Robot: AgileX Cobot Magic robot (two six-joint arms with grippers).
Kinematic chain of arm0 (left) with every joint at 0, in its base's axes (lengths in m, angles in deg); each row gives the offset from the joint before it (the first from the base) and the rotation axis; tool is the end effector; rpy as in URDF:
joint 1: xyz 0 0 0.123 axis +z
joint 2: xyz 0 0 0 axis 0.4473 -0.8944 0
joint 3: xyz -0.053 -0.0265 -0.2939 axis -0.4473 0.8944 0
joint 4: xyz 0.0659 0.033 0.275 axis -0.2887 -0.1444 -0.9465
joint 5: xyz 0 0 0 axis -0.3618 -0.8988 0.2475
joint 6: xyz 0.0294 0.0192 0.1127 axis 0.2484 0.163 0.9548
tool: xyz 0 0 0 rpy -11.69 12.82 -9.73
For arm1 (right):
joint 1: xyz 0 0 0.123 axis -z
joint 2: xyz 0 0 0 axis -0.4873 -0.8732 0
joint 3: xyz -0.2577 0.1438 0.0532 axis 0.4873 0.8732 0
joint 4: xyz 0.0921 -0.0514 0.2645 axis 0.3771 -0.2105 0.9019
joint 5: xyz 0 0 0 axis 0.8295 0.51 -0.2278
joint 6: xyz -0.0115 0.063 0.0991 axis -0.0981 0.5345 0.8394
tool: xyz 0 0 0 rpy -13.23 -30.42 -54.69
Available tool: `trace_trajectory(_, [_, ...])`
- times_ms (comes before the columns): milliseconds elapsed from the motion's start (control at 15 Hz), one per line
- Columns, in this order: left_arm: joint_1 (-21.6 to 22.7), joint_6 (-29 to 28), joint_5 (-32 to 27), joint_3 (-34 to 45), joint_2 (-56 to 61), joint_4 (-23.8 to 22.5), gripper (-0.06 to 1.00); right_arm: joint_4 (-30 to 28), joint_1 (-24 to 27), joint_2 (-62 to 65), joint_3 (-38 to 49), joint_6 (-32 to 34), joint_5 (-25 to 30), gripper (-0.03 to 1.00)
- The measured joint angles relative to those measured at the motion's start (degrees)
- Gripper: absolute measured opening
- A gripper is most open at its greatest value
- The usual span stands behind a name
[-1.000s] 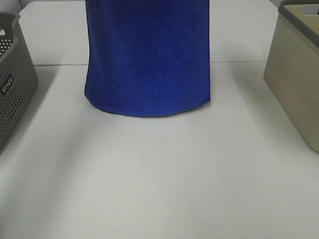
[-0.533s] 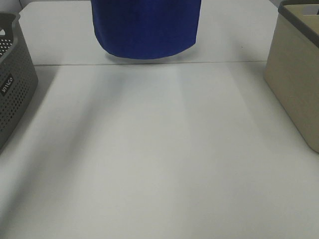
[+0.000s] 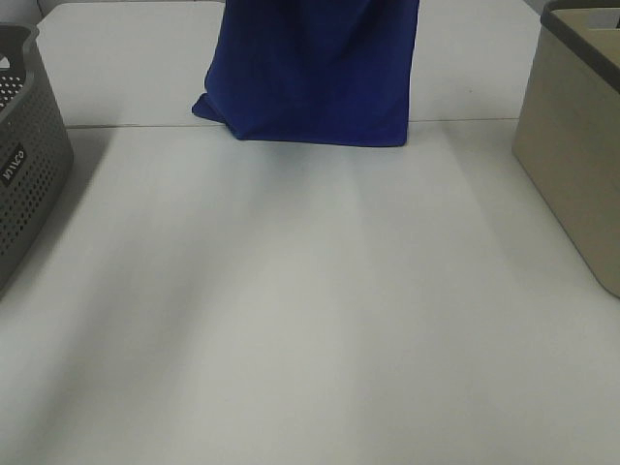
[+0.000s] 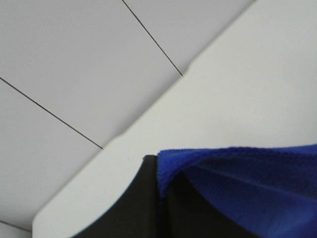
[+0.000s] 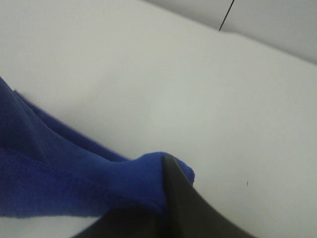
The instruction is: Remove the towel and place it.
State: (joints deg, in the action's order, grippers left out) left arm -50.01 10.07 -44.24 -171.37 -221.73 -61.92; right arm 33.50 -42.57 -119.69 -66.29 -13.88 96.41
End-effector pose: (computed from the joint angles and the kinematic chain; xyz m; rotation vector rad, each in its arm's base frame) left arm 0.5646 -0.2271 0.3811 0.8408 1.7357 0.2523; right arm 0.5507 0.1337 0.3620 -0.5582 2.0692 -0.0067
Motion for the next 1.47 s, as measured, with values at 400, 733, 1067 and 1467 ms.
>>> trace_trajectory(400, [-0.1,-6.4,-27.8,0.2,1.0,10.4,0.00,4.5,0.0,1.1,0.0,0.2,25.7,0.02])
trace_trajectory(733, [0.0,-16.0,-27.9,13.9,10.3,10.9,0.00,7.4,0.0,9.2,16.3,2.8,25.7,0.02])
trace_trajectory(1067, [-0.2,-18.3,-28.0,47.8,32.0,15.0,0.00,9.0,0.0,26.4,36.4,4.2,25.7,0.02])
trace_trajectory(1467, [-0.5,-19.5,-27.9,64.1,45.6,19.1,0.00,14.9,0.0,36.0,50.6,4.5,25.7,0.02])
